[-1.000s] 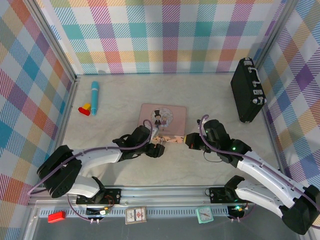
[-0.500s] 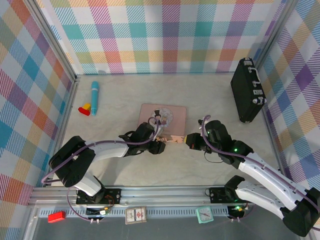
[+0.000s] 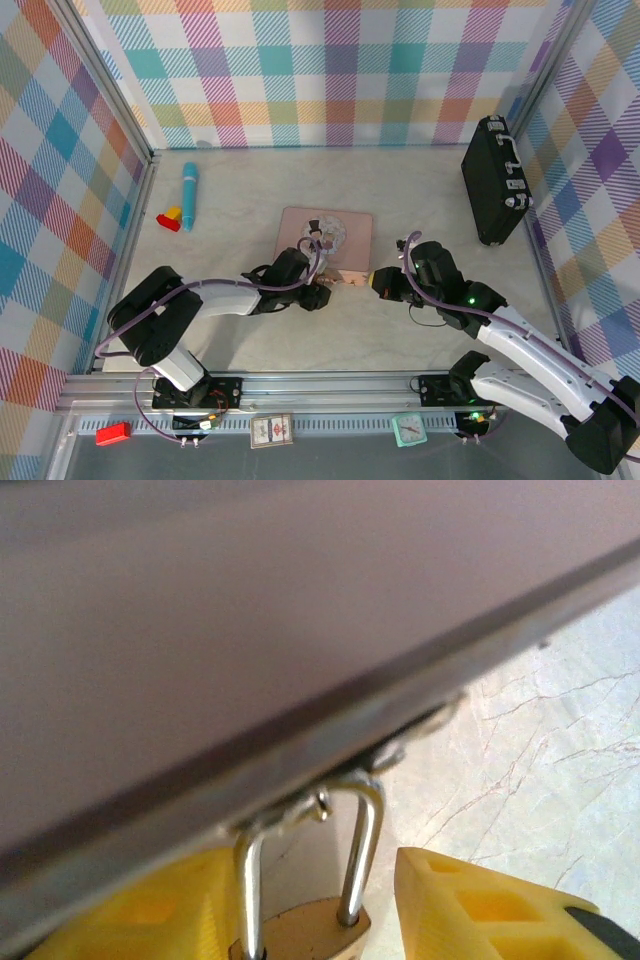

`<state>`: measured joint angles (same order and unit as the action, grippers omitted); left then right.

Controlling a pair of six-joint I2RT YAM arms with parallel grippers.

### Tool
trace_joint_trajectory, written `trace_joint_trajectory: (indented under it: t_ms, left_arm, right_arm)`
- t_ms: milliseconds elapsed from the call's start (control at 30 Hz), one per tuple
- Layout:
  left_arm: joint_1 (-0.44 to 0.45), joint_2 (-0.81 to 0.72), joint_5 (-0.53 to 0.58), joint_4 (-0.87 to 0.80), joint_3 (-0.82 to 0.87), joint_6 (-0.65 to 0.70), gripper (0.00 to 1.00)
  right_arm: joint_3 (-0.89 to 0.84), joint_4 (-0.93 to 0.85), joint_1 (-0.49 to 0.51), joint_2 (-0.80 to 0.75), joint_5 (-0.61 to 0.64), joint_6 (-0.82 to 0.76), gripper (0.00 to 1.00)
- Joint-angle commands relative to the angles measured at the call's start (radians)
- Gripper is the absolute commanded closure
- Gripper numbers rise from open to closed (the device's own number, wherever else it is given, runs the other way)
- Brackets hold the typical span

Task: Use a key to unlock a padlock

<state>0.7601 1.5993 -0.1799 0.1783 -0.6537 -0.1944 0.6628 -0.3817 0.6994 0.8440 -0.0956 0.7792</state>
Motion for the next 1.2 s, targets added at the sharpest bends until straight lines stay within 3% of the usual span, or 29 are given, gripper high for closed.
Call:
trace_joint_trajectory:
  t_ms: [0, 367, 700, 900, 1167]
  left_arm:
    - [-0.011, -0.035, -0.026, 0.054, 0.035, -0.016, 0.59]
    - [-0.008, -0.071, -0.001, 0.064, 0.051, -0.060, 0.70]
    - [0.011, -0.020, -0.010, 0.142, 0.078, -0.102, 0.71]
    - [0.017, -0.002, -0.018, 0.185, 0.098, -0.115, 0.65]
    - [0.018, -0.004, -0.021, 0.218, 0.115, -0.130, 0.73]
  right_arm:
    - [-0.019, 0.031, -0.002, -0.002, -0.018, 0.017, 1.00]
    - [-0.019, 0.046, -0.002, 0.017, -0.029, 0.025, 1.00]
    - [-0.024, 0.045, -0.002, 0.017, -0.029, 0.028, 1.00]
    - [-0.022, 0.043, -0.002, 0.017, -0.029, 0.026, 1.00]
    - [-0.023, 0.050, -0.001, 0.022, -0.032, 0.029, 1.00]
